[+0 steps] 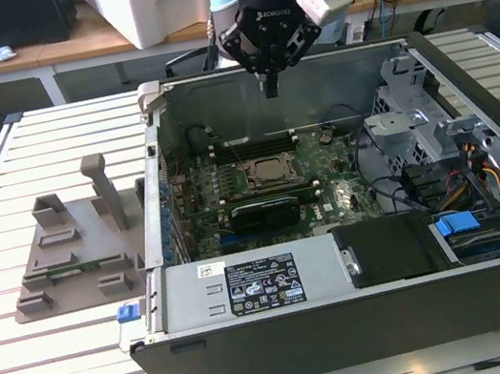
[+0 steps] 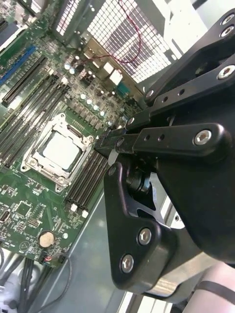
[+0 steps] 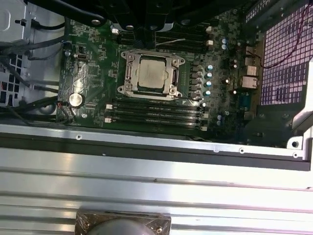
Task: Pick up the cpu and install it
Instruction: 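Install the first cpu locking lever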
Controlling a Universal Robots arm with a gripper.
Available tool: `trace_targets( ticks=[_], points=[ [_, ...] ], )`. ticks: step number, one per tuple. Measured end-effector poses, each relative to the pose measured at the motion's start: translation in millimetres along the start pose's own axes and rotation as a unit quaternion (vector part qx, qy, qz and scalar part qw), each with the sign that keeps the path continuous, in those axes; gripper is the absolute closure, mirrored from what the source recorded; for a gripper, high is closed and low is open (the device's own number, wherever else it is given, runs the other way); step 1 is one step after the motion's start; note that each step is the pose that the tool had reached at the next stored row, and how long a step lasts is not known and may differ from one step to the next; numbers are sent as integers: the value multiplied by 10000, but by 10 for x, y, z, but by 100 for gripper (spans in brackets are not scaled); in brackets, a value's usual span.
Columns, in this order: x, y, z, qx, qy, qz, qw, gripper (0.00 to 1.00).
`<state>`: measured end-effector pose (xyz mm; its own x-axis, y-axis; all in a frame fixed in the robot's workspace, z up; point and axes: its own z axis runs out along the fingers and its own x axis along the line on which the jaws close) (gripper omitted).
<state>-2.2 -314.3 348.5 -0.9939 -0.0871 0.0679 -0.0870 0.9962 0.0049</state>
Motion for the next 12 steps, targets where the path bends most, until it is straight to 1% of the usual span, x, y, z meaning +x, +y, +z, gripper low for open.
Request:
trace_targets(
  ticks=[6,8,11,12],
  points=[
    [5,1,1,0,0,0,10000,89],
    [60,5,5,0,0,-1,10000,89],
    [104,11,13,-6,-1,-2,10000,89],
    [117,15,17,-38,-3,-10,10000,89]
  ],
)
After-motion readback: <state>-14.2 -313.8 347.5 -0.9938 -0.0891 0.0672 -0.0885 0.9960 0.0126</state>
